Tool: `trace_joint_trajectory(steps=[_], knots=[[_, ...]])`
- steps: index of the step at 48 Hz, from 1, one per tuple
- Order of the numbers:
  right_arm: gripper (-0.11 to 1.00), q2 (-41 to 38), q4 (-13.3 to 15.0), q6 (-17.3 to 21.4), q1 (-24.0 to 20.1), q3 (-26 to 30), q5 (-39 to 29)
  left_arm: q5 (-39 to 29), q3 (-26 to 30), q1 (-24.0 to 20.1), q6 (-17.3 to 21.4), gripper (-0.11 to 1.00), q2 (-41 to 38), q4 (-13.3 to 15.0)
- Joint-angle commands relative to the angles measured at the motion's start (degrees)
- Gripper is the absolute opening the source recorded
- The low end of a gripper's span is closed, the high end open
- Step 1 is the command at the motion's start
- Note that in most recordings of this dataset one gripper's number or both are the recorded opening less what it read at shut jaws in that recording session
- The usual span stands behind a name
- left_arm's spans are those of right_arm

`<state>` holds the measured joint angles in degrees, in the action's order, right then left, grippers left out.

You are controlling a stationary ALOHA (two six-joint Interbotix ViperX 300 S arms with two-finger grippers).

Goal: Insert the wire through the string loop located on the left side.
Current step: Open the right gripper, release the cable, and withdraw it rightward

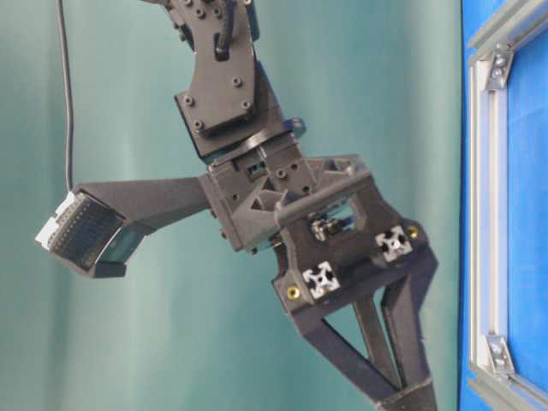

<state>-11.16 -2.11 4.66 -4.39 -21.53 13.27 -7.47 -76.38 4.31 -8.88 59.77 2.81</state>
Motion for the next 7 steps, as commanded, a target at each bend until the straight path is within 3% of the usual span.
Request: trace_joint_trajectory(steps=[1, 7], knots=[[0.94, 2.2, 0.0, -0.09, -0.09, 0.44, 0.09, 0.53, 0.97, -0.09, 0.09, 0.73, -0.53, -0.18], [0.94, 2.29, -0.09, -0.09, 0.0, 0.44, 0.0, 0.53, 0.97, -0.09, 0.09, 0.73, -0.53, -0.09]])
